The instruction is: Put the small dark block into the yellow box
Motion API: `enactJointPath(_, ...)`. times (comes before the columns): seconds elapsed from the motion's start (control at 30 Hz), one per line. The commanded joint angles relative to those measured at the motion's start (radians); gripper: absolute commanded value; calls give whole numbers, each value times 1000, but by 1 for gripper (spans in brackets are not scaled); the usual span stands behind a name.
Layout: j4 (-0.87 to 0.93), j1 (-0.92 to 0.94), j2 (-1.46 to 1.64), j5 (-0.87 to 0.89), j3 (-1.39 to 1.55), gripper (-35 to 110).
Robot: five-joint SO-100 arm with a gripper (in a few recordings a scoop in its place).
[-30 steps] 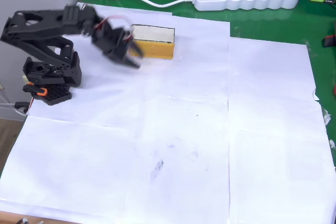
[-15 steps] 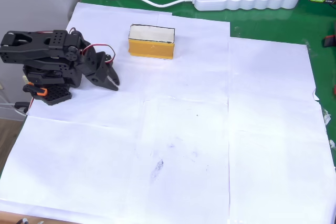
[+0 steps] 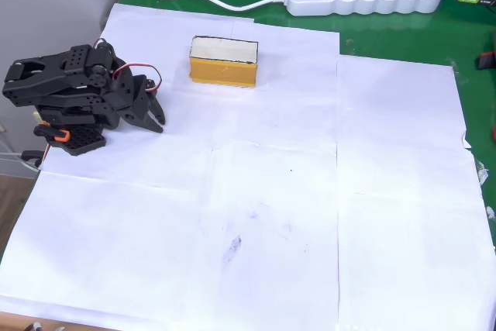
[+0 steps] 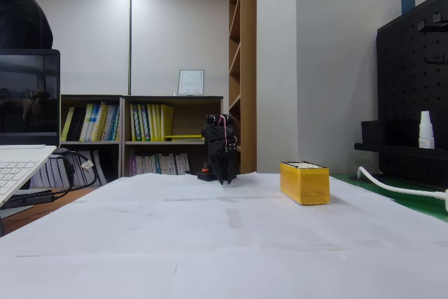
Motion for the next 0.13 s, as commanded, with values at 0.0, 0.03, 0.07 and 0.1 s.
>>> enactJointPath(0.0,89,20,-8,-15,21,0)
enactJointPath(0.03,89,20,-8,-15,21,0)
enactJointPath(0.07,89,20,-8,-15,21,0)
enactJointPath(0.1,89,20,-8,-15,21,0)
